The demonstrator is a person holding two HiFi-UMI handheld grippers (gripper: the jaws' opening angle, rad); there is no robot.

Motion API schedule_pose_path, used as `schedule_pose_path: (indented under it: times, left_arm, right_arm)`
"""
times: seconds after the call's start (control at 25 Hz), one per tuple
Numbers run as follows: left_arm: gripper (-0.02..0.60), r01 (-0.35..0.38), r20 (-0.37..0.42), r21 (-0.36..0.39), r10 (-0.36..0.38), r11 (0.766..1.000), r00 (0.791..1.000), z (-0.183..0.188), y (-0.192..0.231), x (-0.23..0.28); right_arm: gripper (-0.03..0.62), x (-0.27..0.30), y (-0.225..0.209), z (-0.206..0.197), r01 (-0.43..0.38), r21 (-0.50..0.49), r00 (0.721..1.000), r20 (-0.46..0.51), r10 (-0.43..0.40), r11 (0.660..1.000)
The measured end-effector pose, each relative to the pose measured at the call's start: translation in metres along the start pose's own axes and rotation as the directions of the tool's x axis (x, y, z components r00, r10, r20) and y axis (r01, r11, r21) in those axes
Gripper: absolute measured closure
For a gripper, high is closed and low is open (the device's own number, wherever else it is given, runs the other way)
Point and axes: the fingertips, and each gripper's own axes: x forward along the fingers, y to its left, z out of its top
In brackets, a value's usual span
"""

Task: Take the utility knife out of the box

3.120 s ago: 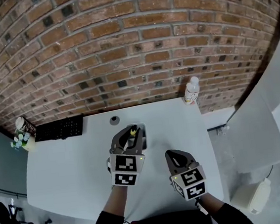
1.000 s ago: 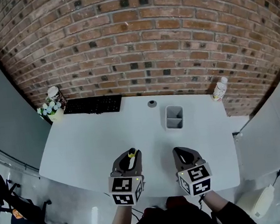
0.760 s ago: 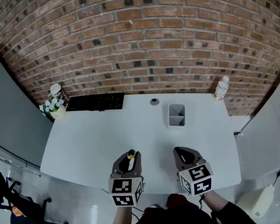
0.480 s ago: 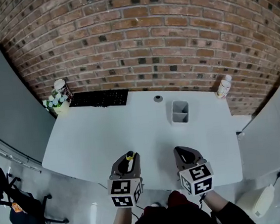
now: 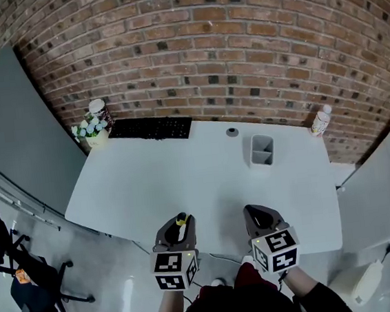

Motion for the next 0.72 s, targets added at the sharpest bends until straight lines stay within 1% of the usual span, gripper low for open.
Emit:
schedule_pose_path:
  times: [0.44,0.72]
  left_arm:
    - [0.508,-0.019,-0.012,-0.028,0.019,0.999,1.000,-0.023,0.013,-0.035]
    - [0.508,-0.019,-0.003,-0.048,0.019,0.999,1.000,-0.026,0.016,-0.047]
  right_arm:
    - [0.586,-0.010,0.032,-0.011,-0.013,-0.005,1.000,-0.009,0.013,1.000]
    - [0.586,-0.015,0.040,-0.013,-0.013,-0.001,1.000,-0.015,0.013,1.000]
